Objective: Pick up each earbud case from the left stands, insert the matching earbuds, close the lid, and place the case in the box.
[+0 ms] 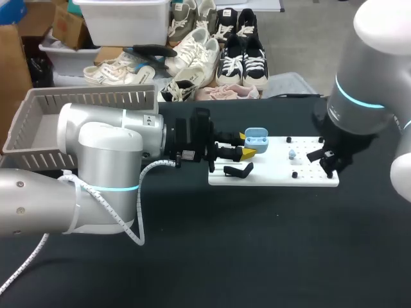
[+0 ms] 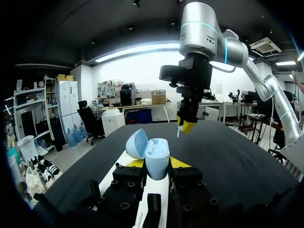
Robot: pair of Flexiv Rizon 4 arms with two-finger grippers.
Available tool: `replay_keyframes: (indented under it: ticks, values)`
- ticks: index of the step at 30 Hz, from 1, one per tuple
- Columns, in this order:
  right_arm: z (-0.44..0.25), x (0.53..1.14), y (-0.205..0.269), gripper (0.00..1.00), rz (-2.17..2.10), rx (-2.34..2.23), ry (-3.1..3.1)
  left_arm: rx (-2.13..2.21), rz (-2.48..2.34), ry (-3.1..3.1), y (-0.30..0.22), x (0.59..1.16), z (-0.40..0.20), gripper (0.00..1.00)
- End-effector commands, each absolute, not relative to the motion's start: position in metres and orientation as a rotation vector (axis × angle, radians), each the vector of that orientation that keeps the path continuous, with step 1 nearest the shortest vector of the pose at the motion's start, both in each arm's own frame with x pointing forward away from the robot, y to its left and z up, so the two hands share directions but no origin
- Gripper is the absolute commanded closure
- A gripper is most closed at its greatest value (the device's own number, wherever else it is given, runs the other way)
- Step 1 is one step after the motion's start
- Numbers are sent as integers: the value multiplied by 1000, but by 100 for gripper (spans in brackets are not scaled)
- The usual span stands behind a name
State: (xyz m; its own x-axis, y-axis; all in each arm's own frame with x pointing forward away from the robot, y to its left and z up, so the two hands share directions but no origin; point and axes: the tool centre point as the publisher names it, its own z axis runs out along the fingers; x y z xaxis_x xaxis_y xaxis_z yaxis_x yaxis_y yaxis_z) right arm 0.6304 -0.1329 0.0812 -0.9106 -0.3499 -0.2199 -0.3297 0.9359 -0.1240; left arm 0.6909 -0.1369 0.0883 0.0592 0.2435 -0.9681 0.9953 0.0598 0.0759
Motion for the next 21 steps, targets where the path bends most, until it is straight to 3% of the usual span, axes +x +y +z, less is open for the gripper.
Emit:
replay_keyframes:
  ticks: [1, 16, 21]
  values:
    - [80, 627, -134, 100, -123, -502, 2836, 1358, -977, 1365, -137, 689, 88, 100]
    - [80, 627, -134, 100, -123, -502, 2836, 1358, -977, 1365, -137, 689, 88, 100]
    - [84, 645, -126, 100, -88, -162, 2971, 1358, -977, 1365, -137, 689, 88, 100]
